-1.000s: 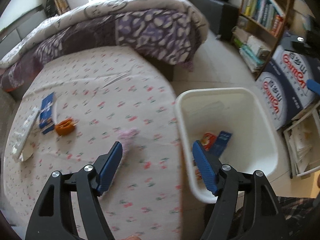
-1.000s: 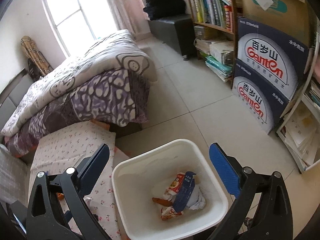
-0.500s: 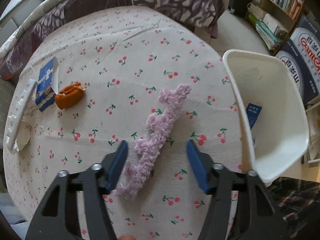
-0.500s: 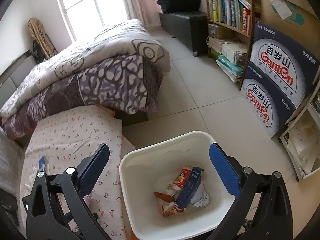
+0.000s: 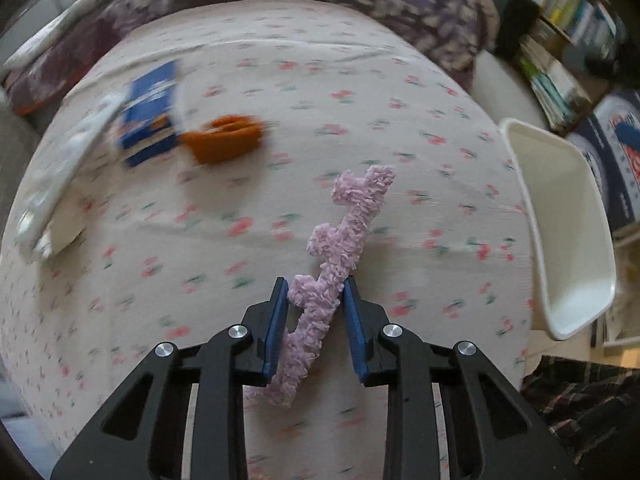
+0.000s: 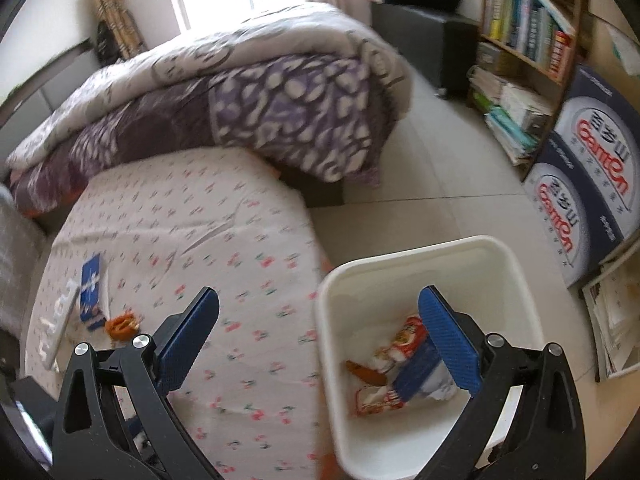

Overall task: Collect trash
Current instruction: 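Grasp the pink fuzzy strip on the sheet with the left tool, then grasp the orange peel with the right tool while the left tool holds the pink strip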

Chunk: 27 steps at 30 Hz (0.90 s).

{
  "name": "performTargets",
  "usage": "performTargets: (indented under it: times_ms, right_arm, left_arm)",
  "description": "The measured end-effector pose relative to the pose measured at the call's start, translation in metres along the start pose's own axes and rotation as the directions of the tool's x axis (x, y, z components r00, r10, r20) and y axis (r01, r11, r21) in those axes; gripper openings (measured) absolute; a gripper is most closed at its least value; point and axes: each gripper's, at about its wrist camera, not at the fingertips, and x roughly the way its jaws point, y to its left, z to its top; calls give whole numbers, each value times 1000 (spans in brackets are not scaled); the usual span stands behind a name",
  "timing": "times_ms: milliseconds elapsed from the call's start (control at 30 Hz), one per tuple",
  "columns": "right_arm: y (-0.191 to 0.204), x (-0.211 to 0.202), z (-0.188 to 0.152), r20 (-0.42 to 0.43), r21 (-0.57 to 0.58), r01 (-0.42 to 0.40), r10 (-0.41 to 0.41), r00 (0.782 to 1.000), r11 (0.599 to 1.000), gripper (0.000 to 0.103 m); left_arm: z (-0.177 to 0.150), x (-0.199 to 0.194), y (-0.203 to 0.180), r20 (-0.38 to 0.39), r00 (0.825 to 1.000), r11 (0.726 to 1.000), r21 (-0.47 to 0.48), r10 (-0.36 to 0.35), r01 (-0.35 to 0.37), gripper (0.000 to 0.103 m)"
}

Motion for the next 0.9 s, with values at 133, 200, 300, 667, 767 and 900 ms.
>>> performTargets:
  times_ms: [133,200,300,667,767,900]
  right_arm:
    - [39,13,-11,-27,-75,-21,19,999,997,96]
    - [64,21,-18,-41,-129,-34,29,999,991,96]
    - [92,29,-28,-54,-195,-57,47,997,979,96]
    - [180,54,-62,-62,-383,-116,99,993,916,96]
    - [194,58,-69,-54,-421,-113,100,994,900,95]
    - [209,64,-74,-79,-458,-136,112,991,879,81]
  left_arm:
    - [-10,-24,42,47,999,996,-89,21,-17,28]
    - [-15,-38,63,77,996,991,-135,34,-23,28]
    - [-20,-56,89,113,992,980,-195,52,-29,28]
    - [-33,-93,153,182,979,933,-359,88,-17,28]
    - [-35,-92,162,177,979,924,-381,99,-25,28]
    - [-40,-95,171,181,978,916,-400,102,-22,28]
